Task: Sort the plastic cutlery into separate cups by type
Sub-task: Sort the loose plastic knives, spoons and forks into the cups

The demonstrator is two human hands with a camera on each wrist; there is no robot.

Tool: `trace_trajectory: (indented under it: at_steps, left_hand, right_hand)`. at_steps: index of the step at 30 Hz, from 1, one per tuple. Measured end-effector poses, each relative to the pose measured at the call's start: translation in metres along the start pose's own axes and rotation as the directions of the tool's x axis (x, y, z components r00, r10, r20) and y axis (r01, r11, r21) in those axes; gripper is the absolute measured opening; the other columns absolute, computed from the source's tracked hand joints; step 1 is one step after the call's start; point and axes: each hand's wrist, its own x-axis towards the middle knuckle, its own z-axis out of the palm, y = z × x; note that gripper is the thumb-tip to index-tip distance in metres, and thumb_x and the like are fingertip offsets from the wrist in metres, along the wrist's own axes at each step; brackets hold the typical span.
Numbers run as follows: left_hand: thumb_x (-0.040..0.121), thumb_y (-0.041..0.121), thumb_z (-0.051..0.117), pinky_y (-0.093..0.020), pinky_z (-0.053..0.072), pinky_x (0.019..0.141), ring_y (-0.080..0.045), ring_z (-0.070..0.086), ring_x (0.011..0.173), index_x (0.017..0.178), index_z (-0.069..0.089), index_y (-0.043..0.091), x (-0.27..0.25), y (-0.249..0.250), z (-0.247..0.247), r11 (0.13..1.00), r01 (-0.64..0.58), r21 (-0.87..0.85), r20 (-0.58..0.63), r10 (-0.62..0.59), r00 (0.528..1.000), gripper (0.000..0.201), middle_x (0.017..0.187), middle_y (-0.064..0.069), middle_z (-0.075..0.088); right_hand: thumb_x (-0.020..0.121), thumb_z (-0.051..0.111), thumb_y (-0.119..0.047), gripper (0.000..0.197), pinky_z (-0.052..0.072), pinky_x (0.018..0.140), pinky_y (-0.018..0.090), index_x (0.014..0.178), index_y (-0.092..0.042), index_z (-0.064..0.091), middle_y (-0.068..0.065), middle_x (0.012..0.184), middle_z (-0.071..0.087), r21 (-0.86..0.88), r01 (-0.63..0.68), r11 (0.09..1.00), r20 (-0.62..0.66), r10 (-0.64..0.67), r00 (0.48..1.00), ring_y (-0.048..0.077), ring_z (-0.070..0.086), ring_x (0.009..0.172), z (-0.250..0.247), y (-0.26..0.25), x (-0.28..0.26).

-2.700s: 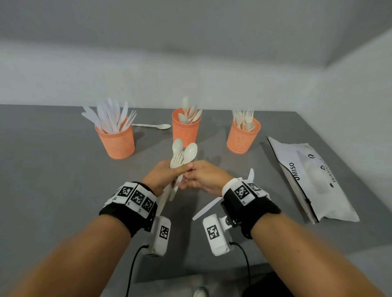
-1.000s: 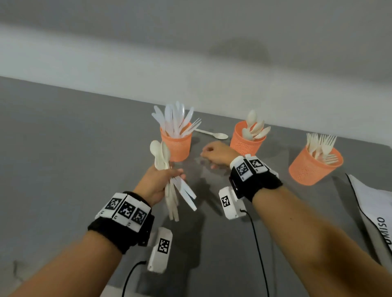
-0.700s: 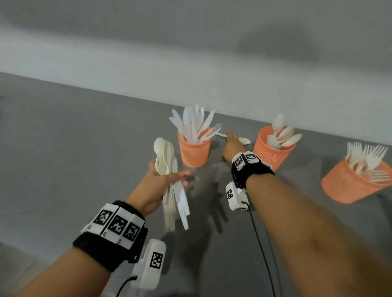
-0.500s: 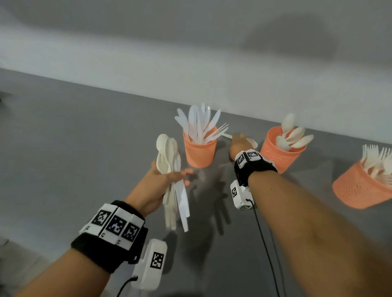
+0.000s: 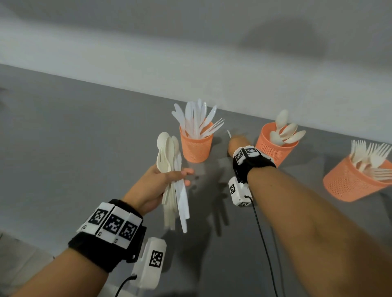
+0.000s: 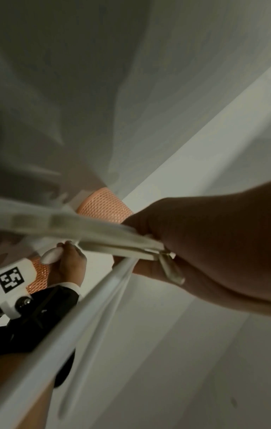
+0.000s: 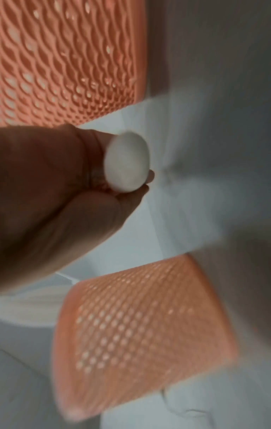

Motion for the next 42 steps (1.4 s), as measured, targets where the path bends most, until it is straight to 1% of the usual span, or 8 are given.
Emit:
trace_trajectory:
  at_steps: [5, 9, 12, 17, 20, 28, 33, 42]
  left_hand:
    - [0.09, 0.003, 0.053, -0.022, 0.055, 0.055, -0.013, 0.068, 0.059, 0.089, 0.059, 0.008, -0.009, -0.001, 0.018, 0.993, 0.055, -0.109, 0.027, -0.053, 0.998, 0.007, 0.072, -0.005, 0.072]
    - [0.092, 0.008, 0.051, -0.024, 0.056, 0.052, -0.014, 0.069, 0.056, 0.09, 0.057, 0.006, -0.013, -0.004, 0.036, 0.965, 0.132, -0.227, 0.04, -0.126, 0.991, 0.007, 0.063, -0.005, 0.071]
    - [0.093, 0.01, 0.05, -0.024, 0.057, 0.053, -0.014, 0.069, 0.056, 0.089, 0.058, 0.004, -0.013, -0.007, 0.052, 0.929, 0.215, -0.299, 0.105, -0.192, 0.976, 0.011, 0.062, -0.006, 0.07]
    - [0.093, 0.008, 0.046, -0.025, 0.057, 0.055, -0.015, 0.068, 0.058, 0.085, 0.057, 0.005, -0.02, -0.011, 0.09, 0.871, 0.321, -0.372, 0.298, -0.216, 0.93, 0.014, 0.063, -0.008, 0.068]
    - [0.081, 0.025, 0.056, -0.02, 0.055, 0.061, -0.009, 0.061, 0.059, 0.074, 0.057, 0.005, -0.021, -0.011, 0.109, 0.736, 0.43, -0.523, 0.388, -0.244, 0.889, 0.021, 0.056, -0.004, 0.058]
    - [0.096, 0.048, 0.031, -0.039, 0.058, 0.07, -0.025, 0.071, 0.071, 0.079, 0.07, -0.001, -0.021, -0.016, 0.133, 0.841, 0.322, -0.436, 0.361, -0.164, 0.918, 0.065, 0.074, -0.017, 0.071]
    - [0.094, 0.042, 0.043, -0.03, 0.058, 0.07, -0.019, 0.071, 0.073, 0.097, 0.059, 0.006, -0.013, -0.016, 0.135, 0.889, 0.283, -0.361, 0.341, -0.157, 0.927, 0.04, 0.077, -0.011, 0.071]
    - [0.094, 0.011, 0.046, -0.024, 0.058, 0.057, -0.017, 0.068, 0.061, 0.083, 0.059, 0.001, -0.007, -0.01, 0.131, 0.92, 0.187, -0.345, 0.303, -0.079, 0.95, 0.019, 0.07, -0.011, 0.064]
  right_hand:
    - [0.092, 0.042, -0.005, 0.025, 0.041, 0.083, 0.036, 0.114, 0.002, 0.052, 0.021, 0.118, 0.058, 0.401, 0.047, 0.915, -0.363, 0.111, 0.925, 0.037, 0.055, 0.11, -0.042, 0.002, -0.046]
    - [0.088, 0.055, -0.013, 0.014, 0.038, 0.076, 0.028, 0.097, -0.006, 0.064, 0.002, 0.086, 0.053, 0.451, 0.494, 0.744, -0.748, 0.013, 0.663, 0.022, 0.049, 0.08, -0.065, 0.006, -0.113]
    - [0.087, 0.058, -0.006, 0.01, 0.038, 0.064, 0.014, 0.095, -0.004, 0.064, -0.002, 0.077, 0.052, 0.444, 0.732, 0.516, -0.79, -0.159, 0.592, 0.008, 0.045, 0.068, -0.067, 0.011, -0.171]
    - [0.084, 0.059, -0.003, 0.017, 0.04, 0.086, 0.013, 0.1, -0.004, 0.066, 0.009, 0.099, 0.067, 0.191, 0.852, 0.487, -0.561, -0.658, 0.502, 0.009, 0.055, 0.094, -0.037, 0.037, -0.208]
    - [0.086, 0.048, -0.016, 0.029, 0.039, 0.088, 0.011, 0.103, -0.005, 0.068, 0.012, 0.102, 0.069, 0.252, 0.796, 0.551, -0.489, -0.637, 0.596, 0.015, 0.059, 0.096, -0.02, 0.047, -0.215]
    - [0.088, 0.051, 0.0, 0.023, 0.052, 0.084, 0.025, 0.105, -0.003, 0.066, 0.01, 0.1, 0.071, 0.585, 0.617, 0.527, -0.533, -0.324, 0.782, 0.014, 0.065, 0.092, -0.024, 0.064, -0.224]
    - [0.086, 0.038, -0.013, 0.036, 0.037, 0.082, 0.024, 0.104, -0.003, 0.068, 0.013, 0.099, 0.069, 0.274, 0.683, 0.677, -0.437, -0.544, 0.716, 0.028, 0.057, 0.093, -0.028, 0.065, -0.215]
    - [0.076, 0.039, 0.0, 0.041, 0.027, 0.091, 0.001, 0.091, -0.009, 0.076, -0.009, 0.099, 0.057, 0.384, 0.676, 0.629, -0.361, -0.572, 0.737, 0.011, 0.04, 0.098, -0.038, 0.07, -0.203]
